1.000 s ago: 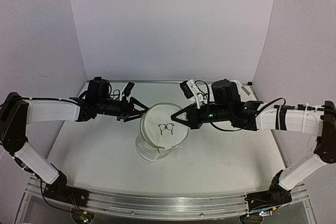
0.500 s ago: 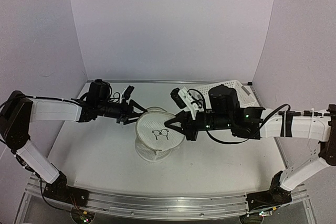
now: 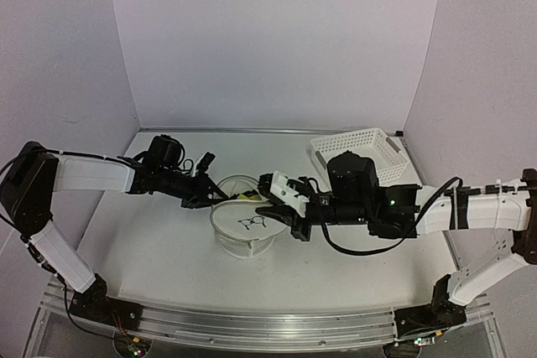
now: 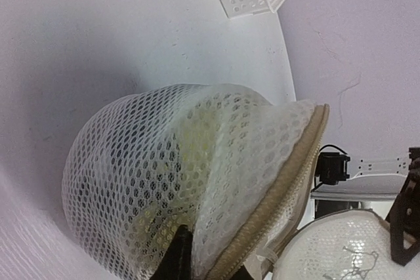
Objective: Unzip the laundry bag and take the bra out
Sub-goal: Open the laundry bag at the center of the board.
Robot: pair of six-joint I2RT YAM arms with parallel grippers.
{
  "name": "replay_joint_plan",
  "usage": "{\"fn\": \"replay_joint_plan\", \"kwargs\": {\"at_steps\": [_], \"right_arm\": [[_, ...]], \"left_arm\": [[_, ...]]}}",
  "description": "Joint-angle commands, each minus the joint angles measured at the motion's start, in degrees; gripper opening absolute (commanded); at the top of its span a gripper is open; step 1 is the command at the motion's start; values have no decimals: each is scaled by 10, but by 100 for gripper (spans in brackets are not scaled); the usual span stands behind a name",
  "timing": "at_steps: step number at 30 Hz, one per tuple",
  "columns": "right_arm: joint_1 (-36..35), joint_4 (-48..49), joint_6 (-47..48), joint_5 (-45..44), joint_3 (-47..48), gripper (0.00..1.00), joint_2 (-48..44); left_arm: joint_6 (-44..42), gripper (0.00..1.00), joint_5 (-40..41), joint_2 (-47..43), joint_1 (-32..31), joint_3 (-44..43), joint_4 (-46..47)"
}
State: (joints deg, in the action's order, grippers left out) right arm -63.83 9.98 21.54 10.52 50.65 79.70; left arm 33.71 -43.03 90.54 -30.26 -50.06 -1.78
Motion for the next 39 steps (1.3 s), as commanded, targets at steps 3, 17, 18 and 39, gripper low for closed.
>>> {"fn": "replay_joint_plan", "kwargs": {"at_steps": [3, 17, 18, 39], "right_arm": [[-43, 51, 163, -67, -25, 0, -21], [-156, 181, 359, -250, -98, 0, 64], [-158, 192, 363, -258, -99, 0, 74], [-161, 407, 333, -335, -147, 31, 239]], "left_arm": [[-29, 0, 29, -14, 3, -42, -41], [-29, 0, 55, 14, 30, -83, -55], [-32, 0, 55, 17, 32, -88, -56], [-52, 0, 58, 40, 65, -130, -70]]}}
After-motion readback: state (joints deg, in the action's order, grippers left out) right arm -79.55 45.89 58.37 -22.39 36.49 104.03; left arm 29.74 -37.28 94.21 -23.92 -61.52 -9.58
